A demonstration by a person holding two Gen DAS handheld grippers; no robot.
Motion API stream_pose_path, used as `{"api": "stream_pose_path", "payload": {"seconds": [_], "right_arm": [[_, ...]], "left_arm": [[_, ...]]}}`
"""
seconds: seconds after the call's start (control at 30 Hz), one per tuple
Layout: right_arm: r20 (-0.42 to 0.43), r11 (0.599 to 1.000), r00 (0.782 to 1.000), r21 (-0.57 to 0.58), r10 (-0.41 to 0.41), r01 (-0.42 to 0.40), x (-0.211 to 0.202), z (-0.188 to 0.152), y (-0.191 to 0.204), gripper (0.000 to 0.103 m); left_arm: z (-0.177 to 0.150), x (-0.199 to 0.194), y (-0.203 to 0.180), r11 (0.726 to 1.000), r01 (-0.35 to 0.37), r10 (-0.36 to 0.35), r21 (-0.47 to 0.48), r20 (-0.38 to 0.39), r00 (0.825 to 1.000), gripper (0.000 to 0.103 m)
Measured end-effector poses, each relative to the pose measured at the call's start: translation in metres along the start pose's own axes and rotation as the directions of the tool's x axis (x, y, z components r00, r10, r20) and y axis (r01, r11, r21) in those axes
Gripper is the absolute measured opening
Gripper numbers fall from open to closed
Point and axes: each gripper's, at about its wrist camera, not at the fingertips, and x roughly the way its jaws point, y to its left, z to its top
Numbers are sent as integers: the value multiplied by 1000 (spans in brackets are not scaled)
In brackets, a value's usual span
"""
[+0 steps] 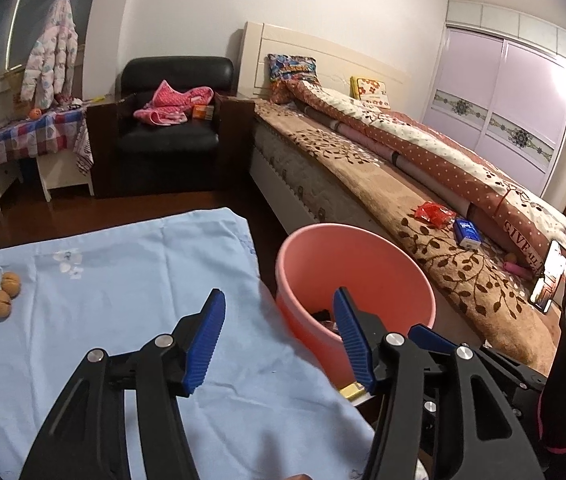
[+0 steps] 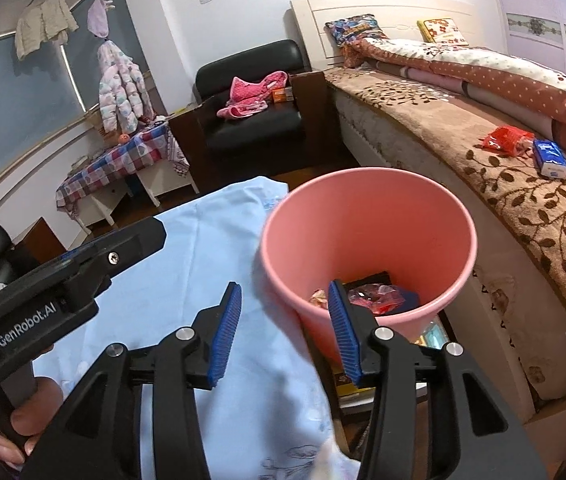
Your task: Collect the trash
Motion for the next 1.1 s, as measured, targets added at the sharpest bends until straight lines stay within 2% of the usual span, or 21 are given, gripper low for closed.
{"api": "stream_pose_path", "payload": {"seconds": [0.3,0.63,0.77,1.1], "right_arm": [[67,1000,998,-30,3,-1,-11,3,21,46],[57,999,998,-31,36,-34,-11,2,38,47],[63,998,998,-58,32,-28,-13,-1,48,52],[69,995,998,-95,15,-9,-16,-8,64,54]], "left_arm": [[-6,-19,21,999,-28,29,-32,30,999,56],[-12,-31,42,997,-50,53,-59,44,998,56],[-14,-36,49,996,-57,61,-75,49,997,56],[-22,-43,58,993,-71,76,-93,48,996,56]]}}
